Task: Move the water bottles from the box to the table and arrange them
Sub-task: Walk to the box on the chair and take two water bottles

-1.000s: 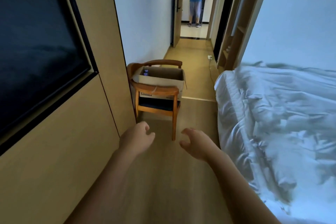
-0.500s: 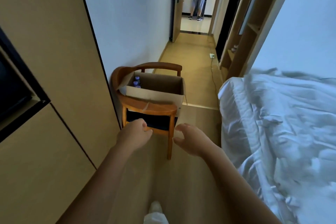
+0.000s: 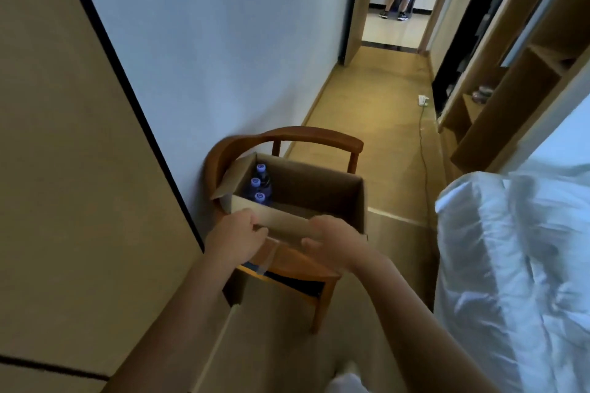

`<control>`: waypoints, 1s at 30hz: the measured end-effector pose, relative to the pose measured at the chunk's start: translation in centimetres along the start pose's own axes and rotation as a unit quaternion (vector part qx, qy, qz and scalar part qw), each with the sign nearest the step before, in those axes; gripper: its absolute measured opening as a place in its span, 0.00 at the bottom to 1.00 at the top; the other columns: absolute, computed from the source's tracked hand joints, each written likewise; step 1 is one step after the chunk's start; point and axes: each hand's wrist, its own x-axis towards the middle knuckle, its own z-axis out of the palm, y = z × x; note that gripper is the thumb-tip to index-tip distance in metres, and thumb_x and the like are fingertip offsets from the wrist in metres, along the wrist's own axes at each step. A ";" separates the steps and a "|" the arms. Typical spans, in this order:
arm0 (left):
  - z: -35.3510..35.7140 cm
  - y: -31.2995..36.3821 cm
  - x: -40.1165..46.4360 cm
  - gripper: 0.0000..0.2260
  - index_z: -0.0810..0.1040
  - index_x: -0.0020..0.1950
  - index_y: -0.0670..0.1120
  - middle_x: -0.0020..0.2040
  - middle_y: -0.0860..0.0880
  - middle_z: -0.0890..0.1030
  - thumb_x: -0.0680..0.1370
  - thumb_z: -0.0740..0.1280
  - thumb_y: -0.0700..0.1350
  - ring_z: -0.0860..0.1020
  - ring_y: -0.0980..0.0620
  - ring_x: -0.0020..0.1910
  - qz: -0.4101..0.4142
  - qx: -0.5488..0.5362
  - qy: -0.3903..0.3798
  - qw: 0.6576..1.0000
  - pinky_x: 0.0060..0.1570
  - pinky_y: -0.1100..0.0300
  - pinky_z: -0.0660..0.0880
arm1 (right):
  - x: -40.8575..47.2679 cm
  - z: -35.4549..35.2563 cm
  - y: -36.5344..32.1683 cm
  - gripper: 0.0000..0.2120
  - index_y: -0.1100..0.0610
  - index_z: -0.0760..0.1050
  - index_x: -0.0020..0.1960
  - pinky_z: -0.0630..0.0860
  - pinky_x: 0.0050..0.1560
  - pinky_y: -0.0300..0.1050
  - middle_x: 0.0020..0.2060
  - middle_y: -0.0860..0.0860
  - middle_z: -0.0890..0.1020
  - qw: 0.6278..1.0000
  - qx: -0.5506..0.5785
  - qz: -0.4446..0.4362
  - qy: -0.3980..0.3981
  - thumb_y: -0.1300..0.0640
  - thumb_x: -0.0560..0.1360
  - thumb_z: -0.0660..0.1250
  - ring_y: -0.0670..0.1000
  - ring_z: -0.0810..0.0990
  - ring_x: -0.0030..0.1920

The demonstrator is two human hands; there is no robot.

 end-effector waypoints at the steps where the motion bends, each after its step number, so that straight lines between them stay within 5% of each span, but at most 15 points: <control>1: 0.3 0.0 1.1 0.06 0.70 0.44 0.52 0.42 0.55 0.74 0.76 0.63 0.53 0.74 0.53 0.44 -0.011 -0.001 0.000 1.000 0.40 0.57 0.71 | 1.8 -0.1 0.4 0.14 0.53 0.72 0.61 0.75 0.54 0.43 0.55 0.49 0.78 1.000 -0.006 -0.005 -0.009 0.52 0.77 0.63 0.47 0.77 0.53; 8: 2.1 0.2 9.7 0.14 0.74 0.60 0.49 0.55 0.49 0.79 0.77 0.63 0.53 0.77 0.49 0.52 -0.144 -0.044 0.005 0.989 0.53 0.50 0.76 | 16.5 0.4 4.7 0.12 0.53 0.74 0.57 0.64 0.41 0.34 0.52 0.47 0.78 0.992 0.032 -0.084 -0.090 0.50 0.76 0.63 0.42 0.73 0.43; 12: 3.0 0.4 12.8 0.14 0.75 0.60 0.50 0.57 0.48 0.79 0.76 0.64 0.53 0.77 0.47 0.56 -0.239 -0.048 0.003 0.970 0.55 0.52 0.75 | 25.0 1.9 5.7 0.11 0.55 0.74 0.55 0.62 0.36 0.32 0.52 0.50 0.79 0.980 0.010 -0.108 -0.166 0.50 0.77 0.62 0.41 0.73 0.41; 18: 5.3 0.0 14.6 0.10 0.77 0.56 0.49 0.54 0.48 0.81 0.77 0.65 0.50 0.79 0.48 0.52 -0.350 -0.107 0.021 0.931 0.55 0.50 0.76 | 33.8 7.6 5.9 0.13 0.59 0.72 0.60 0.69 0.53 0.43 0.57 0.56 0.77 0.963 -0.017 -0.143 -0.227 0.54 0.78 0.61 0.55 0.75 0.57; 21: 6.6 0.0 14.3 0.11 0.76 0.58 0.50 0.52 0.52 0.79 0.78 0.63 0.51 0.78 0.54 0.48 -0.374 -0.104 0.004 0.922 0.49 0.59 0.76 | 35.7 11.1 6.1 0.18 0.59 0.68 0.66 0.66 0.61 0.46 0.63 0.58 0.72 0.954 -0.048 -0.157 -0.249 0.56 0.77 0.62 0.58 0.72 0.62; 24: 7.4 -0.4 14.1 0.10 0.76 0.57 0.54 0.52 0.56 0.79 0.78 0.62 0.53 0.78 0.57 0.49 -0.399 -0.111 0.014 0.910 0.49 0.60 0.76 | 36.9 13.9 6.1 0.23 0.57 0.63 0.70 0.67 0.62 0.48 0.66 0.58 0.68 0.949 -0.070 -0.160 -0.263 0.59 0.77 0.62 0.59 0.71 0.64; 30: 7.8 -0.6 14.0 0.11 0.74 0.59 0.55 0.55 0.57 0.78 0.77 0.63 0.53 0.77 0.58 0.52 -0.408 -0.128 0.022 0.904 0.54 0.58 0.76 | 38.2 14.6 5.5 0.16 0.58 0.67 0.64 0.70 0.58 0.46 0.61 0.56 0.73 0.935 -0.124 -0.240 -0.231 0.59 0.77 0.61 0.56 0.74 0.60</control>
